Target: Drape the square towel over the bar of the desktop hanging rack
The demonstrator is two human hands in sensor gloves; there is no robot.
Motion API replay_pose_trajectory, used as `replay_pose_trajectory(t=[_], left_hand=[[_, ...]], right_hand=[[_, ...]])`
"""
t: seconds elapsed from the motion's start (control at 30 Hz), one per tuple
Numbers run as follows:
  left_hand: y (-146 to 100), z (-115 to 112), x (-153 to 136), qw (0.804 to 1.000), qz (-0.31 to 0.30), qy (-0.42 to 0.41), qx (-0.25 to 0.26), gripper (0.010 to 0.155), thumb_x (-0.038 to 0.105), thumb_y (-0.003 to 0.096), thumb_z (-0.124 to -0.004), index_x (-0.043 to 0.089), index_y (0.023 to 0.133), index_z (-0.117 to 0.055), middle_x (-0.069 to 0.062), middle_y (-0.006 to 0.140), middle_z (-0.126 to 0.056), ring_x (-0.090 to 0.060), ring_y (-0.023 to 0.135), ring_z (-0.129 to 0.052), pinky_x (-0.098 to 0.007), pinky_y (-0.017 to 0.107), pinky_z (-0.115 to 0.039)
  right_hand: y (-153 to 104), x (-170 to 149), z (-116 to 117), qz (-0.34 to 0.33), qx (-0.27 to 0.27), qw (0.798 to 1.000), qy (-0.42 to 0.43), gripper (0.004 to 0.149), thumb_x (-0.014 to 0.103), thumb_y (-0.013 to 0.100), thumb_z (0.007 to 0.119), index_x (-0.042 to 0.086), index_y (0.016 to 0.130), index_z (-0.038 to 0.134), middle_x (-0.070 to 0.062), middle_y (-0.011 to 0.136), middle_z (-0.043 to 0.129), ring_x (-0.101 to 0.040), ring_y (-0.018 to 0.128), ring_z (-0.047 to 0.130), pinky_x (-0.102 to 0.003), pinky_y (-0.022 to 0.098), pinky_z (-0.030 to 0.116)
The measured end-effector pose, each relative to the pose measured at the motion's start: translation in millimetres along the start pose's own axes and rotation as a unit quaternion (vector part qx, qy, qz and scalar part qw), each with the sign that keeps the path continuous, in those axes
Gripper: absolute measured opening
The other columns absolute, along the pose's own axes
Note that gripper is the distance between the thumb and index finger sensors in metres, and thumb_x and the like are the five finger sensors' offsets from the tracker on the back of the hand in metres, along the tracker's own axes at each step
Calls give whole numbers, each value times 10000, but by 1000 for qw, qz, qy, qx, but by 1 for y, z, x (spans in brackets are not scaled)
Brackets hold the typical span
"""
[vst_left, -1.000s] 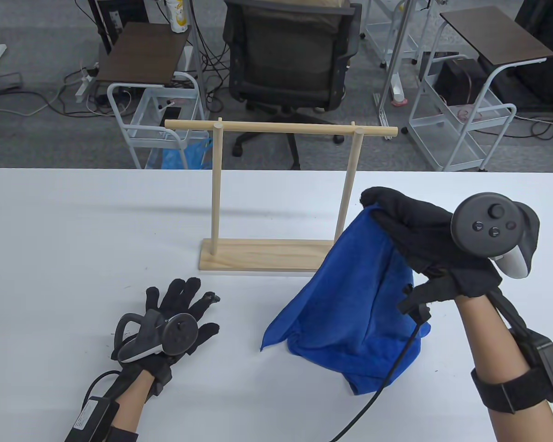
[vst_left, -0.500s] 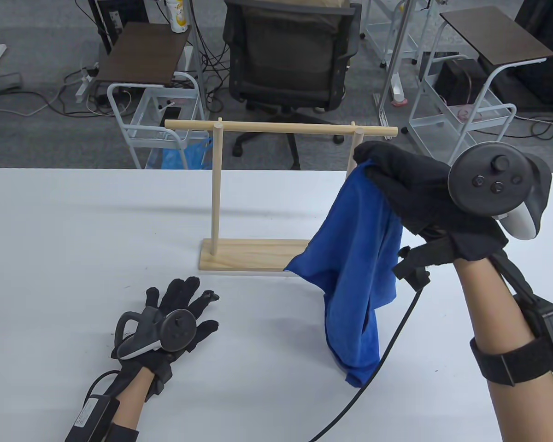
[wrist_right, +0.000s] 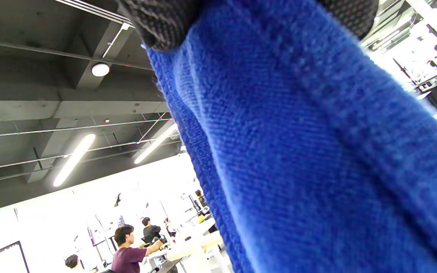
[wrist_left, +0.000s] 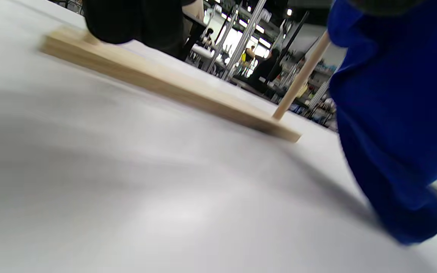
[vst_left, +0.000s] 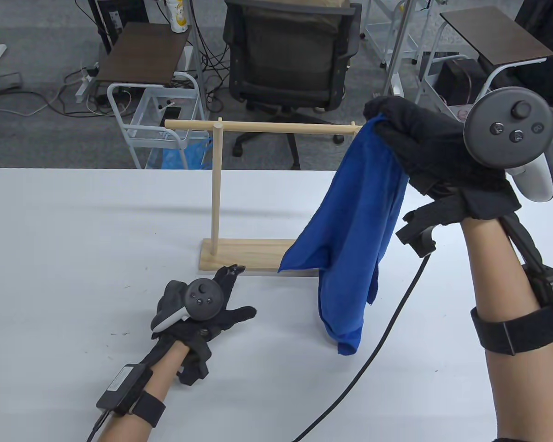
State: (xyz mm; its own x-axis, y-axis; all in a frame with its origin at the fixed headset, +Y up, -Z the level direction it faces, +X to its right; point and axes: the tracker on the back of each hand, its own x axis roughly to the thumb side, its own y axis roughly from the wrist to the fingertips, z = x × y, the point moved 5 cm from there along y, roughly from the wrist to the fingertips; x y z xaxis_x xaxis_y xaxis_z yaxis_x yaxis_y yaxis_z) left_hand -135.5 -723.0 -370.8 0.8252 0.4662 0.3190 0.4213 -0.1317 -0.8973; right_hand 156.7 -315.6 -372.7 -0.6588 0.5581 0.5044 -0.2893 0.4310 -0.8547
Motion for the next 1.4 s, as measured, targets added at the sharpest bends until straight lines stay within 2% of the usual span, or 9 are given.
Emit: replay_pose_trajectory(t=[0.17,0.23,0.3,0.37,0.43,0.53,0.73,1.1,1.4], left_hand=[[25,-2,59,993,-12,-20,116,1110,762,449,-648,164,1243,-153,-234,1289,-333,-341,1072,-720,-448,740,-733],[37,-1,74,986,19,34,160,999,685,506,-669,156,1236,-237,-185,1259,-460,-273,1023,-782,-390,712,-766],[44,2,78,983,21,-5,180,723,568,559,-682,263,1177,-462,-64,1161,-688,-193,933,-872,-338,664,-801],[44,10,84,979,9,-9,204,440,464,582,-686,291,982,-748,55,930,-921,-117,774,-978,-295,590,-842],[41,18,95,976,-40,65,205,434,476,576,-667,319,970,-758,89,912,-935,-81,756,-987,-263,579,-848],[34,33,93,976,-45,47,210,445,465,579,-659,288,974,-764,73,902,-945,-88,743,-997,-277,581,-848],[4,98,82,954,-23,114,277,452,411,598,-667,206,990,-758,54,862,-969,-88,699,-1020,-279,556,-860],[-43,247,55,927,23,47,372,433,453,560,-755,252,940,-809,61,841,-1005,-79,683,-1040,-286,552,-871],[-53,323,32,937,4,-10,350,412,478,516,-805,304,884,-861,94,816,-1013,-96,689,-1028,-312,573,-856]], right_hand=[[5,4,-5,5,-3,1000,-9,401,272,619,672,205,1013,702,-115,797,885,-280,595,923,-534,562,707],[7,3,-9,12,-5,1000,-9,401,272,618,673,204,1013,703,-115,796,886,-281,595,923,-535,562,707],[7,2,-13,16,-11,1000,-13,402,273,618,674,204,1013,704,-113,795,887,-279,595,923,-534,562,708],[7,-1,-16,23,-16,1000,-15,401,273,618,675,204,1012,704,-113,795,887,-278,593,925,-533,560,709],[6,-5,-18,32,-16,999,-11,401,273,619,675,203,1013,705,-113,795,887,-279,593,925,-533,560,709],[5,-12,-23,42,-33,999,-13,402,273,618,676,199,1012,706,-115,791,889,-279,589,926,-531,558,710],[-1,-29,-32,71,-56,996,-12,408,272,620,677,181,1017,702,-119,795,888,-283,592,928,-530,556,711],[-16,-73,-57,120,-104,987,35,417,277,622,677,167,1023,691,-119,800,886,-284,597,930,-523,547,719],[-29,-110,-58,146,-119,980,70,412,294,617,692,171,1009,713,-115,792,895,-283,593,937,-519,541,726]])
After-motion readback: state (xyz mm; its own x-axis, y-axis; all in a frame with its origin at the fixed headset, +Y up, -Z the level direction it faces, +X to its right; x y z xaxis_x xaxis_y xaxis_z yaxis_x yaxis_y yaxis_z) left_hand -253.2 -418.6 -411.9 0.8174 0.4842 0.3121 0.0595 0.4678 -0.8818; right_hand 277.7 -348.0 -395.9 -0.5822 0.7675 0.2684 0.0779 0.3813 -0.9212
